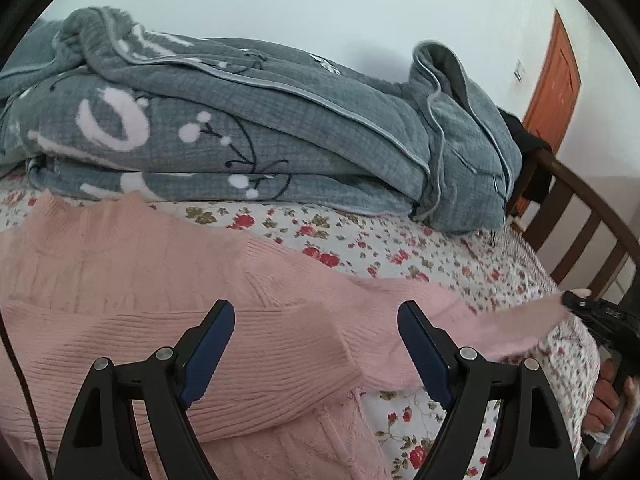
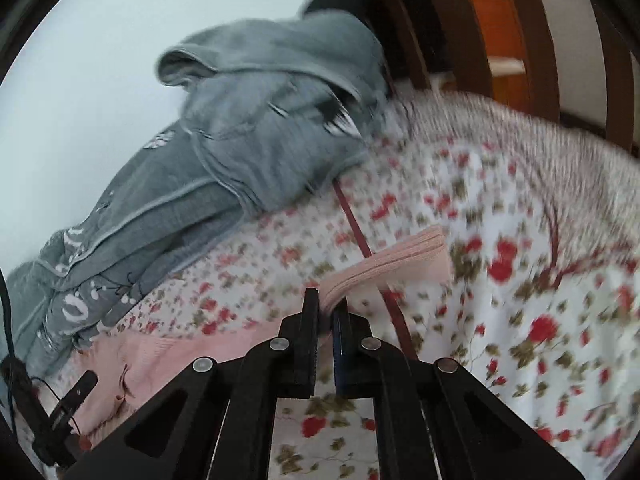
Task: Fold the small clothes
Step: 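Grasp the other sleeve cuff with the right tool and lift it, then fold the held sleeve across the sweater body with the right tool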
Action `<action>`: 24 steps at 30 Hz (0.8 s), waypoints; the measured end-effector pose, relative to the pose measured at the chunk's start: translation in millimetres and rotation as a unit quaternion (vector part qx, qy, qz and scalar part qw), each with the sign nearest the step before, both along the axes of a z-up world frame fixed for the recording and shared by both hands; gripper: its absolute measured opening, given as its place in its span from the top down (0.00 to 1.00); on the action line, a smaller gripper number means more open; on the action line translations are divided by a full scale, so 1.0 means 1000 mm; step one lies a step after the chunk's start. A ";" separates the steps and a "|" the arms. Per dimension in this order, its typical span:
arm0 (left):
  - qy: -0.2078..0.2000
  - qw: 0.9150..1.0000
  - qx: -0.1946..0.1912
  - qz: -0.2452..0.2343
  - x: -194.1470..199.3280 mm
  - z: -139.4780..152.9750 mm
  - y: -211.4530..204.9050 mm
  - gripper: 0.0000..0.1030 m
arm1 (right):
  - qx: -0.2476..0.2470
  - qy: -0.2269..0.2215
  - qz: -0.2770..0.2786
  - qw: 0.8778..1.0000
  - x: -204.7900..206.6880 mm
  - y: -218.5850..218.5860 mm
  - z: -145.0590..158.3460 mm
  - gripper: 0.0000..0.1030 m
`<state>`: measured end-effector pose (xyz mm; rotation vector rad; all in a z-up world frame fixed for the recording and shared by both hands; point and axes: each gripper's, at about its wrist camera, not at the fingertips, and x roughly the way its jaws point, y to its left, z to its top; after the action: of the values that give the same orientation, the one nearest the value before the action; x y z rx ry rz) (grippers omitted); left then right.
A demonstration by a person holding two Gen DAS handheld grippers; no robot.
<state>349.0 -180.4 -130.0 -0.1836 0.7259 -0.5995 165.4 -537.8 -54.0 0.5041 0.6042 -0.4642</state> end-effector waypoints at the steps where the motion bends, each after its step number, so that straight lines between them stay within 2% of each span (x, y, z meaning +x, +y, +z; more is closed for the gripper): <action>1: 0.000 1.000 -0.008 0.007 0.001 0.001 0.004 0.20 | -0.015 -0.005 0.007 1.000 0.001 0.009 0.012 0.94; 4: 0.000 0.999 -0.024 0.036 0.003 0.004 0.016 0.20 | -0.053 -0.021 0.028 0.998 0.008 0.035 0.042 0.94; 7: 0.000 0.997 -0.016 0.072 0.005 0.017 0.030 0.20 | -0.088 -0.033 0.045 0.995 0.018 0.061 0.067 0.94; 9: 0.002 0.997 -0.008 0.077 0.004 0.039 0.044 0.21 | -0.118 -0.034 0.055 0.991 0.028 0.085 0.083 0.94; 12: -0.039 0.995 -0.016 0.096 -0.012 0.080 0.088 0.19 | -0.160 -0.029 0.101 0.982 0.050 0.131 0.103 0.94; 14: -0.056 0.991 0.002 0.120 -0.021 0.099 0.119 0.19 | -0.173 -0.031 0.128 0.976 0.066 0.167 0.113 0.94; 16: -0.066 0.985 0.038 0.153 -0.027 0.110 0.159 0.19 | -0.169 -0.040 0.156 0.972 0.081 0.198 0.118 0.94; 19: -0.075 0.971 0.088 0.211 -0.034 0.113 0.213 0.19 | -0.161 -0.054 0.195 0.966 0.109 0.254 0.121 0.94; 21: -0.067 0.961 0.113 0.244 -0.038 0.109 0.256 0.19 | -0.155 -0.064 0.221 0.961 0.125 0.290 0.118 0.94; 24: -0.038 0.953 0.127 0.274 -0.044 0.094 0.319 0.19 | -0.152 -0.074 0.271 0.948 0.148 0.357 0.105 0.94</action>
<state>304.9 138.1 -35.7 -0.1143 0.6333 0.0189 313.3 -181.1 51.5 0.0653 0.4883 0.0090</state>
